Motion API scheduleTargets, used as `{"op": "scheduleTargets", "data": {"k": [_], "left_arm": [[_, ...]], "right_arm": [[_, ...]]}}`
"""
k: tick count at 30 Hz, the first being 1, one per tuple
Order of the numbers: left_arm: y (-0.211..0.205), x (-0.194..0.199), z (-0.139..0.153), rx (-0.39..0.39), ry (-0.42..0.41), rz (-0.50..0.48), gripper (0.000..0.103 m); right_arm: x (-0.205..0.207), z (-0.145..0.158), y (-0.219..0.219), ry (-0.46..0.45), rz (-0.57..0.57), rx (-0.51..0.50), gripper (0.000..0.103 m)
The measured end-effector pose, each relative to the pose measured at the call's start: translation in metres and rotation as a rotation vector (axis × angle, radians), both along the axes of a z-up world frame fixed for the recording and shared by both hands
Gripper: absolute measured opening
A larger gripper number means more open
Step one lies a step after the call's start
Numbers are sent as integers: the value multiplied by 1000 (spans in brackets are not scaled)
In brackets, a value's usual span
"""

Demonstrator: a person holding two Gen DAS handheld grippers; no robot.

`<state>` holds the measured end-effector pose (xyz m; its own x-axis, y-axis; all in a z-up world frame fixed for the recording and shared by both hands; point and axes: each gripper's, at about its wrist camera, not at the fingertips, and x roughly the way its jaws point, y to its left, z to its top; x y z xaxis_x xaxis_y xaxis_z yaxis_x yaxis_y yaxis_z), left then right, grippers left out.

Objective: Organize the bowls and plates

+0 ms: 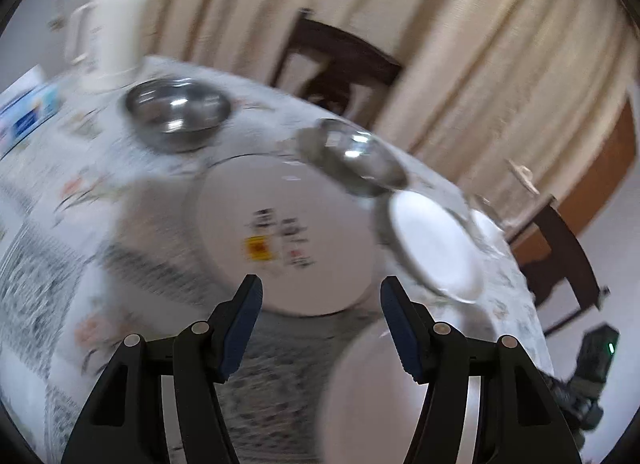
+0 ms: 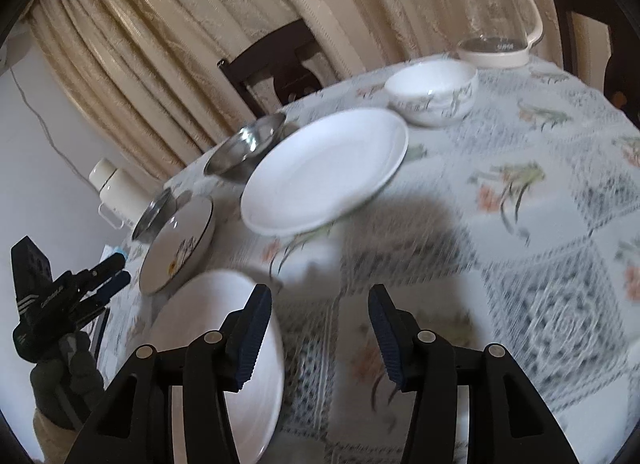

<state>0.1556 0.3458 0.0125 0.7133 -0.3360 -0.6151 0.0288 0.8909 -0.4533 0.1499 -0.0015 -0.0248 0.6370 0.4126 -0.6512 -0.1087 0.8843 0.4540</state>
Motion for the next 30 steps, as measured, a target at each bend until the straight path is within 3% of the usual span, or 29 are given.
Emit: {"op": "scheduleTargets", "data": {"k": [5,8,11,19,30], "left_arm": [[-33,34,3,-46,50,-127,62],[-52,53,5,-28,53,-171,62],[-68,77,5,-70,78,-225,62],[-94,125,-3,-93,124,-278,62],[-108,171,-26,-88,168,-297,62]], "right_arm": [[15,8,-15,-20,-42,3,55],[28,6,-23,-3,-57,22,56],[46,1,-29,30,-66,53,56],[90,-7,-45,77,-91,174,56],[117,-20,-39,111,-95,170,57]]}}
